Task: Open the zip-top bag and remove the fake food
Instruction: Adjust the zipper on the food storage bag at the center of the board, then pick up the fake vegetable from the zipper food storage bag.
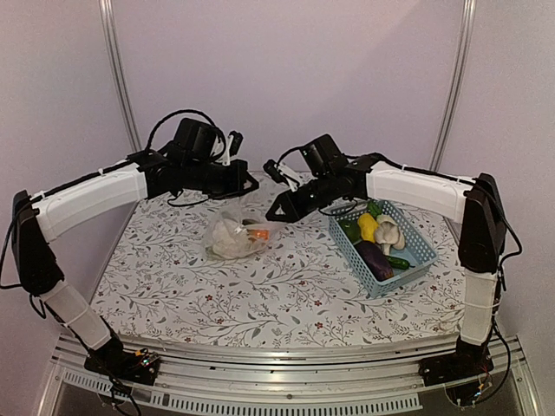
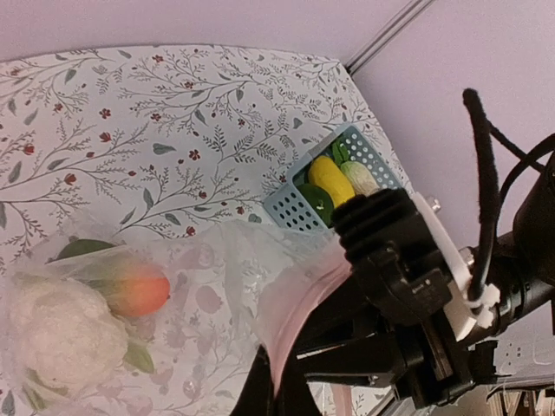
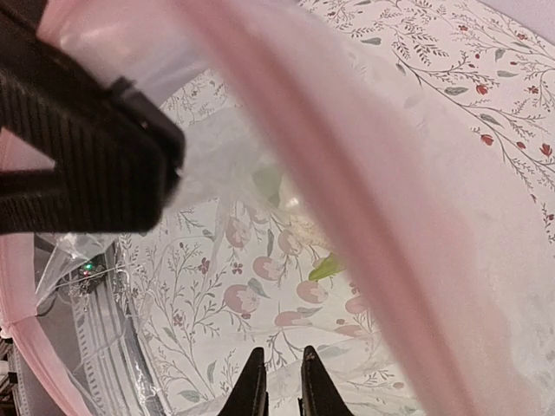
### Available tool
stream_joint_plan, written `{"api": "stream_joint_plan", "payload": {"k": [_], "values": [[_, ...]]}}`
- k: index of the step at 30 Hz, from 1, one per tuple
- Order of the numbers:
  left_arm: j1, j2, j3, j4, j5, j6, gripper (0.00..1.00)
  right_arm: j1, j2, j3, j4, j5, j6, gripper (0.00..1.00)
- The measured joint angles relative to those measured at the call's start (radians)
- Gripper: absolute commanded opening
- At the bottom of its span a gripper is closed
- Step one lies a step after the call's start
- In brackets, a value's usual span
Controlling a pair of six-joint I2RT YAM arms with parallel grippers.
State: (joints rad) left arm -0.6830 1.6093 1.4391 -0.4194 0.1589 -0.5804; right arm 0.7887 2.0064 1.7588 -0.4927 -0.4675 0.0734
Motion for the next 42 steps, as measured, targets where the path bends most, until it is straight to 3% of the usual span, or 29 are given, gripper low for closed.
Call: {"api": "stream_joint_plan", "payload": {"k": [7,21,22,24,25,28,32,35,42], "values": [[0.026,-0.037,-0.063,0.083,-0.010,-0.075,0.00,0.009,0.009,-0.030,0.031,0.008,0.007,0.13],[0.035,-0.031,-0.072,0.137,-0.006,-0.101,0.00,0.068,0.030,-0.054,-0.019,0.065,-0.180,0.10],[0.035,-0.032,-0.077,0.143,-0.001,-0.102,0.02,0.068,0.041,-0.047,-0.025,0.065,-0.182,0.10],[0.035,-0.032,-0.080,0.149,0.016,-0.103,0.33,0.068,0.066,-0.029,-0.036,0.066,-0.183,0.12],[0.035,-0.032,-0.080,0.149,0.025,-0.100,0.42,0.068,0.076,-0.024,-0.038,0.066,-0.183,0.12],[0.035,-0.033,-0.060,0.118,0.042,-0.076,0.59,0.063,0.095,-0.015,-0.056,0.066,-0.180,0.14],[0.058,-0.055,0.023,-0.014,-0.002,0.019,0.64,0.053,0.095,-0.011,-0.076,0.064,-0.186,0.16],[0.138,-0.105,0.024,-0.070,-0.027,0.060,0.64,0.045,0.095,-0.011,-0.083,0.064,-0.201,0.18],[0.325,-0.041,-0.130,-0.064,-0.064,0.061,0.64,0.041,0.095,0.011,-0.085,0.027,-0.209,0.20]]}}
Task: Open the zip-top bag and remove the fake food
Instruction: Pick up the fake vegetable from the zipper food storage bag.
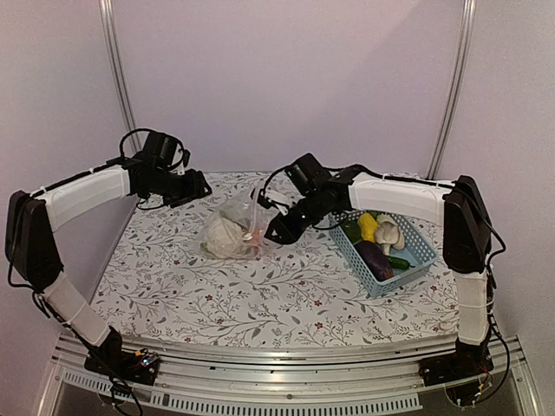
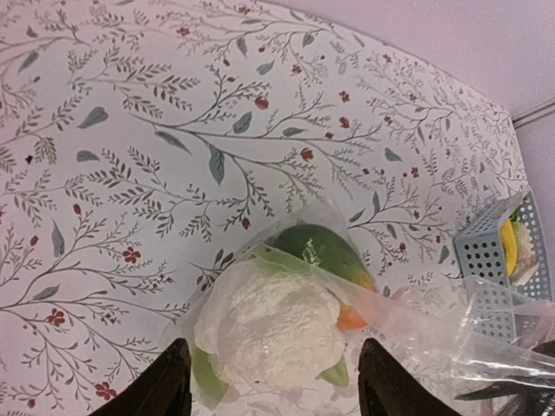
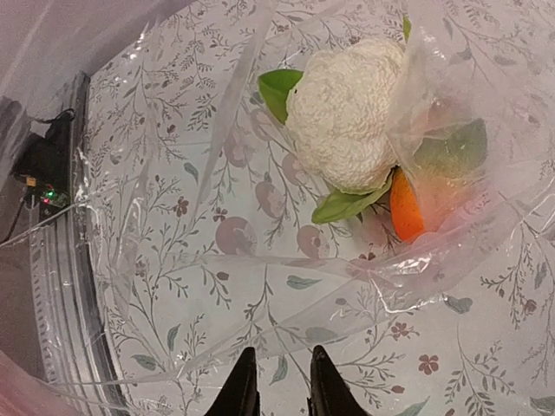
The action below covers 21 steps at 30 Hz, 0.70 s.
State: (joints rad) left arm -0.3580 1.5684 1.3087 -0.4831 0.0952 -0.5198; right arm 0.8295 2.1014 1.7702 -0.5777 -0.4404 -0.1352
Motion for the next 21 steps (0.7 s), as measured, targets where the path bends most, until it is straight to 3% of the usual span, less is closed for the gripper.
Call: {"api": "stream_joint_plan", "payload": {"k": [6,12,21], "values": [[0.020,0.172,-0.071,0.014,0.020,-0.020,0.65,0.000,0.009,0.042,0.024,-0.048,0.029,0.25],[0.025,0.229,-0.071,0.061,0.026,-0.023,0.65,0.000,0.090,0.168,0.037,-0.067,0.056,0.30],[0.052,0.302,-0.071,0.140,0.067,-0.026,0.53,0.000,0.285,0.309,0.040,-0.069,0.096,0.31]]}}
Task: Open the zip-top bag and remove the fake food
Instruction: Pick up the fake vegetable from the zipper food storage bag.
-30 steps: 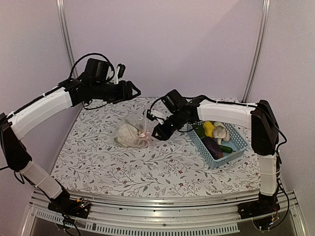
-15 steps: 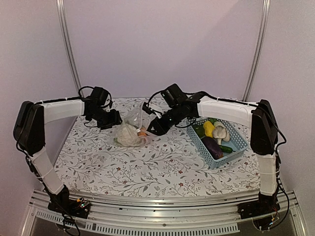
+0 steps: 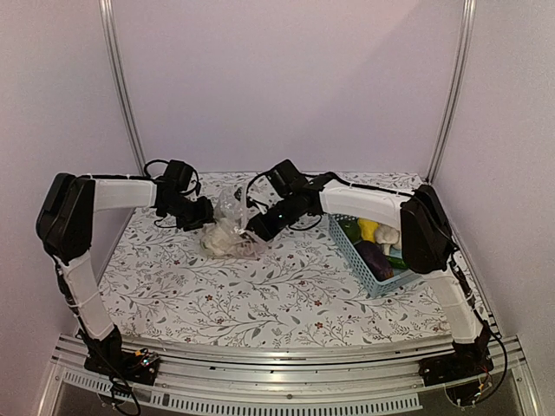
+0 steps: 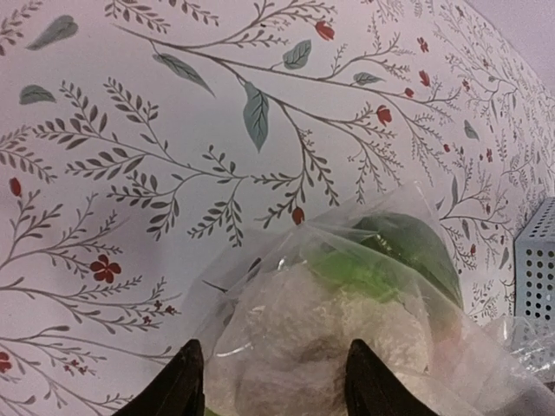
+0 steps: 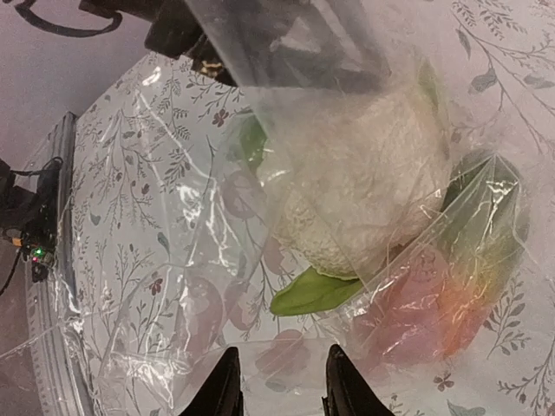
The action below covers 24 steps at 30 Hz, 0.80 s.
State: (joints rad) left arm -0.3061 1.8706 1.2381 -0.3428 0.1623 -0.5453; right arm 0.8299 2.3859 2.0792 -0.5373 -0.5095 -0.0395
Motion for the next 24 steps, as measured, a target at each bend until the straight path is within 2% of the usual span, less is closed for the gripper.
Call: {"api": "stream_joint_plan", "payload": {"k": [7,12,15,19,24], "values": [[0.003,0.005,-0.005,0.028,0.035,-0.005,0.46,0.000,0.067,0.105,0.002,-0.039,0.024,0.25],[0.003,0.005,-0.011,0.043,0.058,-0.008,0.43,0.000,0.073,0.123,0.032,-0.110,0.050,0.28],[0.003,0.005,-0.011,0.043,0.071,-0.010,0.42,0.000,0.117,0.188,0.053,-0.149,0.071,0.29],[0.003,0.005,-0.012,0.043,0.075,-0.010,0.42,-0.002,0.223,0.313,0.104,-0.158,0.122,0.31],[0.003,0.005,-0.016,0.042,0.092,-0.011,0.42,-0.007,0.281,0.322,0.119,-0.145,0.161,0.39]]}}
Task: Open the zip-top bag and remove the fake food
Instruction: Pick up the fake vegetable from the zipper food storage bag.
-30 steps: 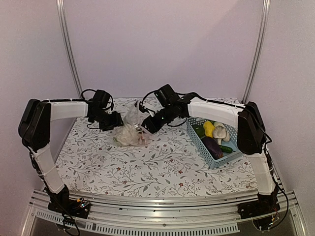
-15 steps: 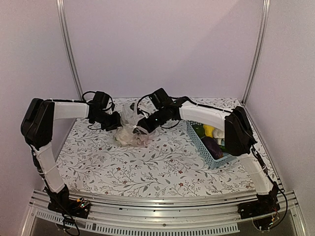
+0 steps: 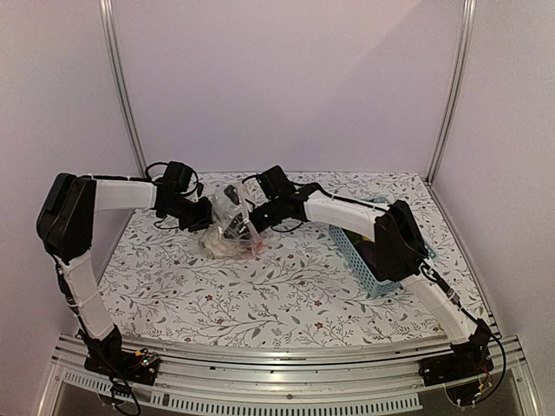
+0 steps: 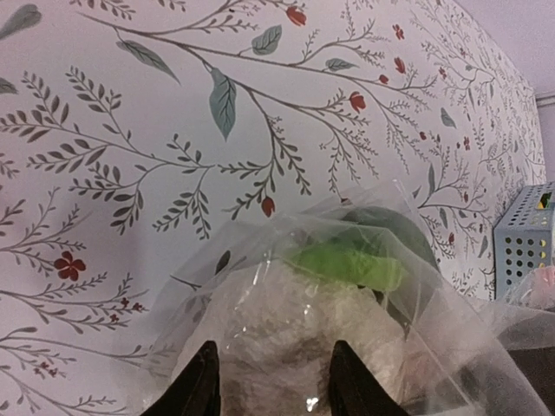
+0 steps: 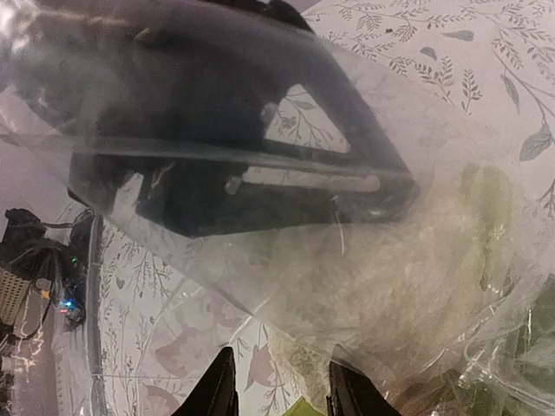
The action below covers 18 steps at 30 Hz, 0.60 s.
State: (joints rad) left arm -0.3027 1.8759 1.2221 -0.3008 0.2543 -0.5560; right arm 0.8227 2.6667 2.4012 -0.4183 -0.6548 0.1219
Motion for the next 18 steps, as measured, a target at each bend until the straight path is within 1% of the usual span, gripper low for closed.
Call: {"api": "stream_joint_plan", "payload": {"k": [1,3,13,14,16,18], "values": [[0.000,0.000,0.000,0.000,0.001,-0.002,0.42,0.000,0.001,0.000,-0.002,0.012,-0.001,0.43],[0.000,0.000,-0.001,0.003,0.001,-0.005,0.42,0.001,-0.003,0.000,-0.008,0.047,-0.008,0.47],[0.000,0.000,-0.001,0.012,0.026,-0.016,0.41,0.001,-0.053,-0.050,-0.095,0.266,-0.081,0.56],[0.000,0.001,-0.001,0.013,0.030,-0.017,0.41,0.000,-0.057,-0.056,-0.109,0.286,-0.087,0.58],[0.000,0.006,-0.001,0.016,0.038,-0.020,0.41,-0.002,-0.057,-0.058,-0.133,0.314,-0.098,0.67],[0.000,0.010,-0.001,0.022,0.045,-0.021,0.41,-0.003,-0.057,-0.058,-0.154,0.326,-0.113,0.71]]}}
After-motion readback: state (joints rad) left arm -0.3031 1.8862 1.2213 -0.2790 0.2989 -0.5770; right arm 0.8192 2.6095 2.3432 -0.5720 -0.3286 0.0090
